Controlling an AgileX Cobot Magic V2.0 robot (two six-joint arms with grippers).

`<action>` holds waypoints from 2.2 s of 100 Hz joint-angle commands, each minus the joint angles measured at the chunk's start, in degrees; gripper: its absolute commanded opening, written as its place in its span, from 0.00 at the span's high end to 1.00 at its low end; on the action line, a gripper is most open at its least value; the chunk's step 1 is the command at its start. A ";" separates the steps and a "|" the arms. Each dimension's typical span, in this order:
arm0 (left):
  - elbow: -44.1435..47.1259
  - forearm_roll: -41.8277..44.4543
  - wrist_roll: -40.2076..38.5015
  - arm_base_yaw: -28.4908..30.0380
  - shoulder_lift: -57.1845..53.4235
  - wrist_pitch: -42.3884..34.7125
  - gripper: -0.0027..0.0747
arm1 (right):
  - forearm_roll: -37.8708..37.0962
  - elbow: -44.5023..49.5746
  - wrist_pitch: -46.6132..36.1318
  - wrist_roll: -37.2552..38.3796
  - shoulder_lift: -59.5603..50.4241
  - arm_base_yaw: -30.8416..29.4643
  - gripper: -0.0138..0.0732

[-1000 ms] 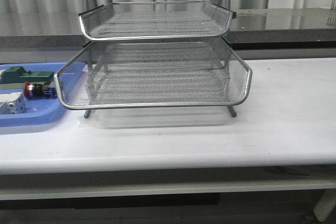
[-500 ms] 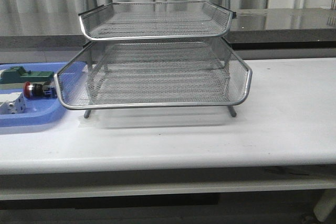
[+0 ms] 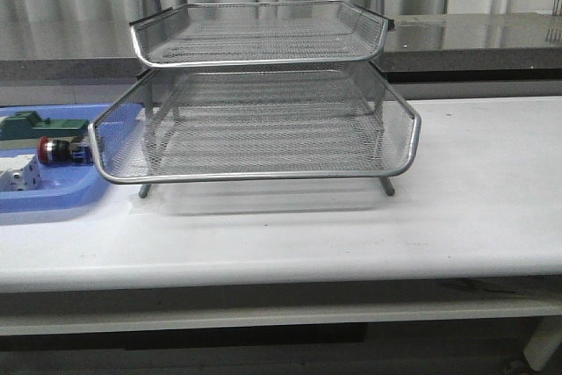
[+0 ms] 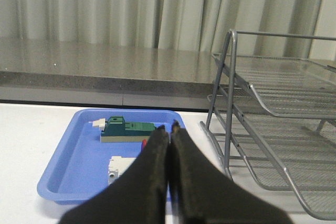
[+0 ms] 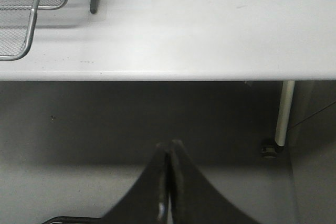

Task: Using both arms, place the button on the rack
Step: 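Move the left gripper over the red push button in the blue tray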

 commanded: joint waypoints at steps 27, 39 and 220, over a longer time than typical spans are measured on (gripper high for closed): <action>-23.50 -0.93 -0.50 0.07 24.30 7.84 0.99 | -0.60 -1.97 -3.11 0.11 -0.07 -0.02 0.92; -32.03 -0.83 -0.50 0.07 34.25 13.67 0.99 | -0.60 -1.97 -3.11 0.11 -0.07 -0.02 0.92; -70.36 6.61 13.50 -0.06 78.86 35.38 0.17 | -0.60 -1.97 -3.11 0.11 -0.07 -0.02 0.92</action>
